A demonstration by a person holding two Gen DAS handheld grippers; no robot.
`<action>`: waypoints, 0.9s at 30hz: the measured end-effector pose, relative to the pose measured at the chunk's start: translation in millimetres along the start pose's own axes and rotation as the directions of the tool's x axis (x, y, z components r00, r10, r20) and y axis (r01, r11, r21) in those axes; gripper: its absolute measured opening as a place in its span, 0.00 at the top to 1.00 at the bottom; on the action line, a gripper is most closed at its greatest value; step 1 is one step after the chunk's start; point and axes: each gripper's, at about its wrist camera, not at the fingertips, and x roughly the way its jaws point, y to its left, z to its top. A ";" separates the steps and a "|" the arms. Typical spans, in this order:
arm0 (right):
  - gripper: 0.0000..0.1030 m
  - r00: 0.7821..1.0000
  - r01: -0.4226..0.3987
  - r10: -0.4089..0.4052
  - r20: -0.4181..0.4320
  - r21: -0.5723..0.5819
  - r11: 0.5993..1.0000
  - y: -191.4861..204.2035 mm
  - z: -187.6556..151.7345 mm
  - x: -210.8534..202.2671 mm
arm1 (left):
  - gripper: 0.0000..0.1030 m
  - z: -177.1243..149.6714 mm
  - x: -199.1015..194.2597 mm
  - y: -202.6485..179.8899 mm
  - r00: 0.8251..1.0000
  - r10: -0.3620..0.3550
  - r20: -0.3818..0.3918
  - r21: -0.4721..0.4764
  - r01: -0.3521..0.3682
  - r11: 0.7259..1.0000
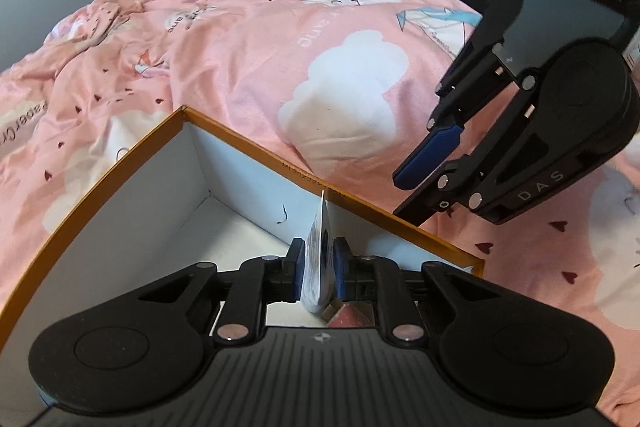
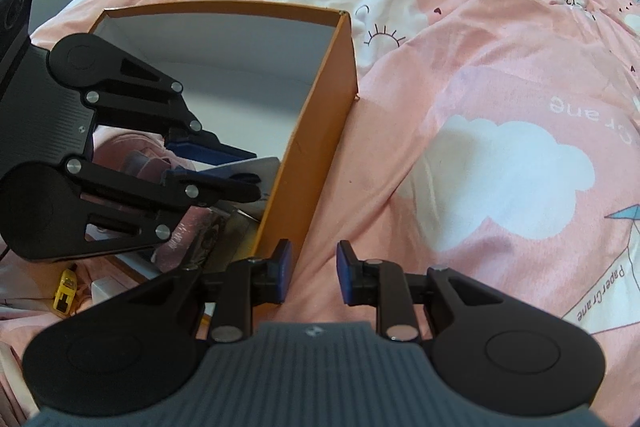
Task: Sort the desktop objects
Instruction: 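Withdraw both grippers from the box toward the yellow tape measure and pink item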
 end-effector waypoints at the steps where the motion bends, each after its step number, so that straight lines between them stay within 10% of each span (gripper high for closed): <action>1: 0.74 1.000 0.001 -0.001 0.005 0.001 1.000 1.1 -0.7 -2.0 | 0.82 -0.9 -4.1 0.7 1.000 0.001 0.006 -0.011 -0.001 1.000; 16: 0.75 0.964 0.037 -0.004 0.266 -0.117 0.992 53.3 -43.5 -63.0 | 0.77 -33.9 -137.2 -27.3 0.953 0.149 0.265 -0.156 -0.110 0.982; 27: 0.75 0.964 -0.186 0.218 0.149 -0.202 0.961 126.2 -94.2 -23.7 | 0.77 -109.6 -138.1 -56.3 0.993 0.115 0.004 -0.313 -0.108 0.944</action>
